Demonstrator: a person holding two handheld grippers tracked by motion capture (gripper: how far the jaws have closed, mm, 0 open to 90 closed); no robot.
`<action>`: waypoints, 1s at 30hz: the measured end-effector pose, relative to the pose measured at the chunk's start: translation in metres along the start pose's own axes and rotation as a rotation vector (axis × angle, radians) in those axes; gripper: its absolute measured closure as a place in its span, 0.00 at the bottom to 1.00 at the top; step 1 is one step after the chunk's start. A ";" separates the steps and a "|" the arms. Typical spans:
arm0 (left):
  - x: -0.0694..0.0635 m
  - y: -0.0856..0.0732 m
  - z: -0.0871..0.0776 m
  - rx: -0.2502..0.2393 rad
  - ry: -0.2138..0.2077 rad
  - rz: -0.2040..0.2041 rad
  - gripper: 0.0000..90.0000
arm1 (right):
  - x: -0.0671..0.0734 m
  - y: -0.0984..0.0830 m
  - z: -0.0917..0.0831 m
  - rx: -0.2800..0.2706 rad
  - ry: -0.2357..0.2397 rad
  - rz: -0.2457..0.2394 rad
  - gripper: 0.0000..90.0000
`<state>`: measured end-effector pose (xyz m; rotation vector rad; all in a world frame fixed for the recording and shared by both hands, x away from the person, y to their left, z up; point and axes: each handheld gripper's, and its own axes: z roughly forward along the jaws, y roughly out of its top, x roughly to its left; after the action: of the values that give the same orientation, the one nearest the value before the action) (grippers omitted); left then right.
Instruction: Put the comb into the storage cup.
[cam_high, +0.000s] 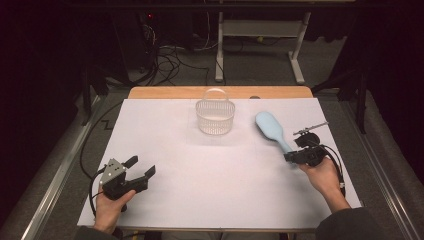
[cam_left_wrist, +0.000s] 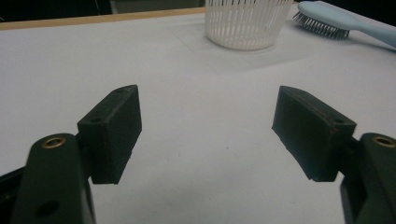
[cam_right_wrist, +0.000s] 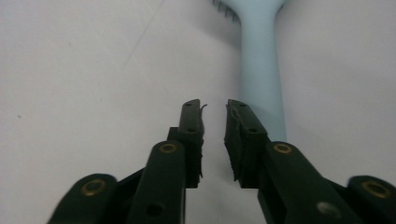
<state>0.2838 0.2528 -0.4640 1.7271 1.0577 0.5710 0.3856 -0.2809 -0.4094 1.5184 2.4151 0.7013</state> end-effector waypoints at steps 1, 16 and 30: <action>0.000 0.000 0.000 0.000 0.001 0.001 0.28 | 0.000 0.001 -0.002 -0.015 -0.002 -0.003 0.77; -0.001 0.000 0.000 0.004 0.005 0.009 0.28 | -0.005 0.029 0.020 -0.012 -0.112 0.014 0.54; -0.001 0.000 0.000 0.007 0.003 0.008 0.28 | -0.011 0.047 0.043 0.056 -0.131 0.033 0.53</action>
<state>0.2830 0.2526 -0.4642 1.7377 1.0564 0.5764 0.4452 -0.2614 -0.4240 1.5762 2.3366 0.5264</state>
